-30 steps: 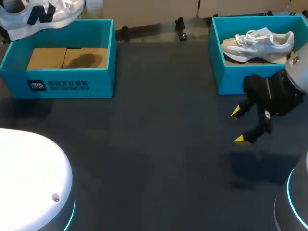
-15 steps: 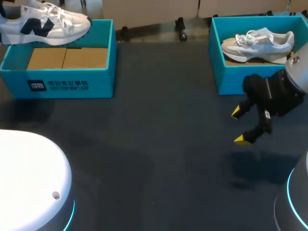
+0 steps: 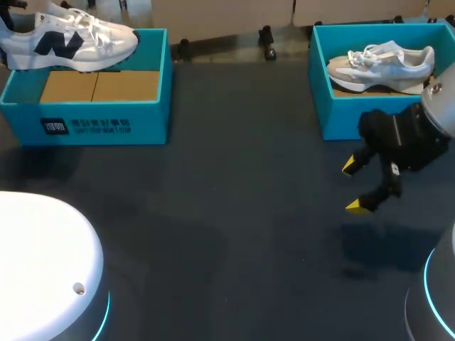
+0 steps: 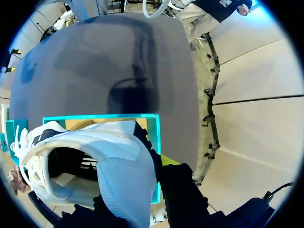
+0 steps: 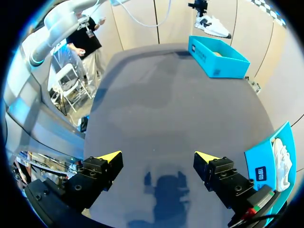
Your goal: Take the shoe out of the shoebox, open the shoe tongue, remove and reinsert the insole, then place the shoe into the shoebox
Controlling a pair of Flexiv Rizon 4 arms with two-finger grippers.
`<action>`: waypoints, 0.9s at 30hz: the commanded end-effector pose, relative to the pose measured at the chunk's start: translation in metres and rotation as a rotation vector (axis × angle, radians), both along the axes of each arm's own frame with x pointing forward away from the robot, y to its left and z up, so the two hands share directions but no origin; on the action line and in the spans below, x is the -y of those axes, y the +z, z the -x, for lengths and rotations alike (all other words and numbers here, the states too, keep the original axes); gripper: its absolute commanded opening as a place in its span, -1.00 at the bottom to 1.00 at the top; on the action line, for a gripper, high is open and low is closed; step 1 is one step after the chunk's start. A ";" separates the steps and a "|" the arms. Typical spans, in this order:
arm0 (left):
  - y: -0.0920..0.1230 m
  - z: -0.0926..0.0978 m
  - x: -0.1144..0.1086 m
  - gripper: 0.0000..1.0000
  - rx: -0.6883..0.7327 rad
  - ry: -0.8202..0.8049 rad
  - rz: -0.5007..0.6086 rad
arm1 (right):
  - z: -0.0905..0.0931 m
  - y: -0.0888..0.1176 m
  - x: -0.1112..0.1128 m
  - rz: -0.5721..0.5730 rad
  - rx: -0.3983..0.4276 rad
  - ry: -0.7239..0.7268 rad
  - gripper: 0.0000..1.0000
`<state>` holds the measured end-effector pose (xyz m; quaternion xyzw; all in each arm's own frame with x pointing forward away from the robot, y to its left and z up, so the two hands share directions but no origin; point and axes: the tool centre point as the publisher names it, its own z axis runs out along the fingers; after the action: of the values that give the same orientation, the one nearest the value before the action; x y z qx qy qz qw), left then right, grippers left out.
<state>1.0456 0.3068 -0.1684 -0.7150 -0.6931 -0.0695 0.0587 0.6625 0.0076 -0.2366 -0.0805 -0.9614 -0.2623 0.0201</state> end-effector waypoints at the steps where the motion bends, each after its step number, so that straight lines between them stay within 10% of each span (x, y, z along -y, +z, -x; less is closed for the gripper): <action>1: -0.009 -0.007 0.001 -1.00 -0.006 -0.036 -0.005 | 0.001 -0.001 0.000 0.000 0.002 -0.001 1.00; 27: -0.059 -0.063 0.004 -1.00 0.003 -0.060 0.033 | 0.001 -0.001 0.000 0.000 0.002 -0.001 1.00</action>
<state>1.0997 0.3037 -0.2215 -0.7355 -0.6733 -0.0638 0.0406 0.6625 0.0076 -0.2366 -0.0805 -0.9614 -0.2624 0.0201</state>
